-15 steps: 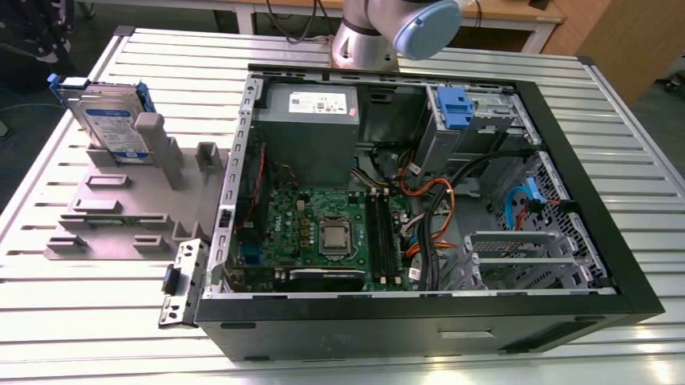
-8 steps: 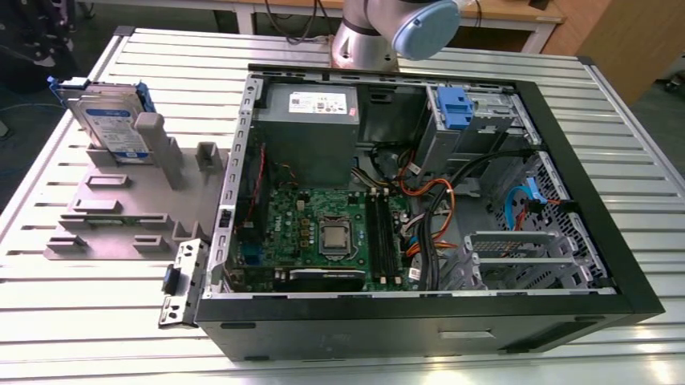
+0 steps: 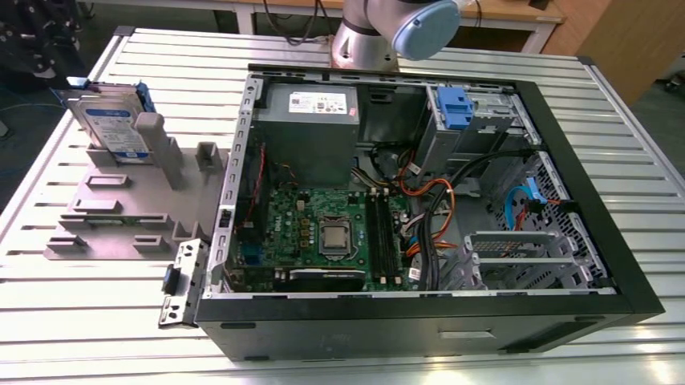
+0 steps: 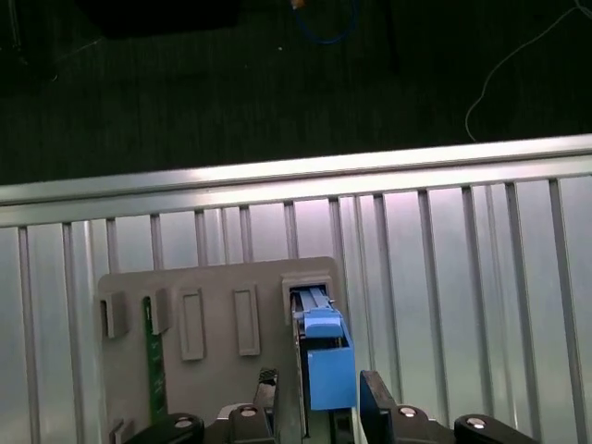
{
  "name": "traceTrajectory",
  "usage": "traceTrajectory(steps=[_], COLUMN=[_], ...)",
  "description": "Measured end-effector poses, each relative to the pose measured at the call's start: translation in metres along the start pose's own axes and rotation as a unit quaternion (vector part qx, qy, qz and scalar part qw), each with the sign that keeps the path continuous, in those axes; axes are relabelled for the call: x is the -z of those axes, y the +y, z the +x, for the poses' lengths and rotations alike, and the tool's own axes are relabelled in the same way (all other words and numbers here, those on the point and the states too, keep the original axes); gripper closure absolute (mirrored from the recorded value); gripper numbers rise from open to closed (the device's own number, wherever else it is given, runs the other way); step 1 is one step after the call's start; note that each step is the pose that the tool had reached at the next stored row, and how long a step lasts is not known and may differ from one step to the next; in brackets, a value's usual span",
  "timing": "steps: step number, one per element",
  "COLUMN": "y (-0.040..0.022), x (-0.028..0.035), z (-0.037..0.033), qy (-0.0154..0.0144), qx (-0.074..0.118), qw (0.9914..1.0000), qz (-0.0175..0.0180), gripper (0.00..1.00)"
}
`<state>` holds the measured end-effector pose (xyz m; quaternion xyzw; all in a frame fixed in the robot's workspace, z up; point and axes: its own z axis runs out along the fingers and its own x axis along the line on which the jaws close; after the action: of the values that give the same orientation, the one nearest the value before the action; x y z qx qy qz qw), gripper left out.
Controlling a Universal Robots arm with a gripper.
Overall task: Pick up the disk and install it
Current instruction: 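Pick up the disk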
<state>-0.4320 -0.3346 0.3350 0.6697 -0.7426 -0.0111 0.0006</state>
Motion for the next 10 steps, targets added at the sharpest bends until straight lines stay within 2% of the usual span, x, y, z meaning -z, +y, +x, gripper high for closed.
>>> traceTrajectory(steps=[10], y=[0.0016], x=[-0.0182], z=[0.0004], qy=[-0.0027], qx=[0.008], qw=[0.99996], qz=[-0.0004], gripper=[0.53])
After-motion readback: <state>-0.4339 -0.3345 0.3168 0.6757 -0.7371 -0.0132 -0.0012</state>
